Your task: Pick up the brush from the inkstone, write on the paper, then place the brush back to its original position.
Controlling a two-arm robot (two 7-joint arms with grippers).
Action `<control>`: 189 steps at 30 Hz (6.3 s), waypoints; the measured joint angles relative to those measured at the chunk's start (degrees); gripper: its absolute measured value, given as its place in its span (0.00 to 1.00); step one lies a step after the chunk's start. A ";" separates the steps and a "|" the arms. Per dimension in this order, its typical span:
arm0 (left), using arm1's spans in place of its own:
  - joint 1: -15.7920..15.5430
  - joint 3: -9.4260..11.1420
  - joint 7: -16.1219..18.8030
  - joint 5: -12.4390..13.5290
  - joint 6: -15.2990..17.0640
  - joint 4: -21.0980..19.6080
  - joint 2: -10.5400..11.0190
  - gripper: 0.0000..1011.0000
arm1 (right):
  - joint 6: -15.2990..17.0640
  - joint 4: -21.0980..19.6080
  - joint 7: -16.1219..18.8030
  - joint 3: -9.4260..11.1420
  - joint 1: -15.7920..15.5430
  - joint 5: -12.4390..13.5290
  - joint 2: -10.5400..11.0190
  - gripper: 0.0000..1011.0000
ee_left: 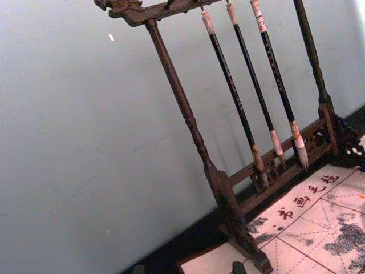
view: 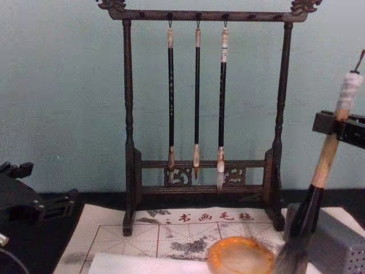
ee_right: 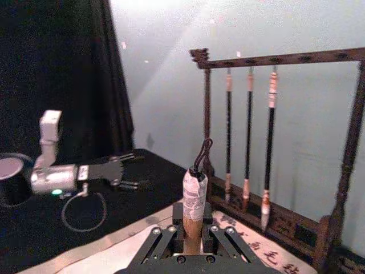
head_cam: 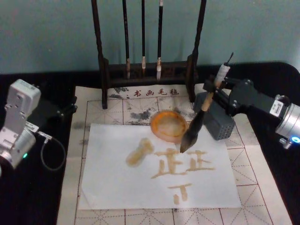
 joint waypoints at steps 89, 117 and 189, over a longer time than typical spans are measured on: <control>0.00 0.00 0.00 0.00 0.00 0.00 0.00 0.99 | -5.90 -4.45 12.69 -4.01 -3.33 -1.66 7.31 0.19; 0.00 0.00 0.00 0.00 0.00 0.00 0.00 0.99 | -6.70 -6.67 12.17 -1.45 -7.03 -0.57 9.75 0.19; 0.00 0.00 0.00 0.00 0.00 0.00 0.00 0.99 | 13.23 4.18 -10.31 1.80 4.98 18.13 -3.66 0.19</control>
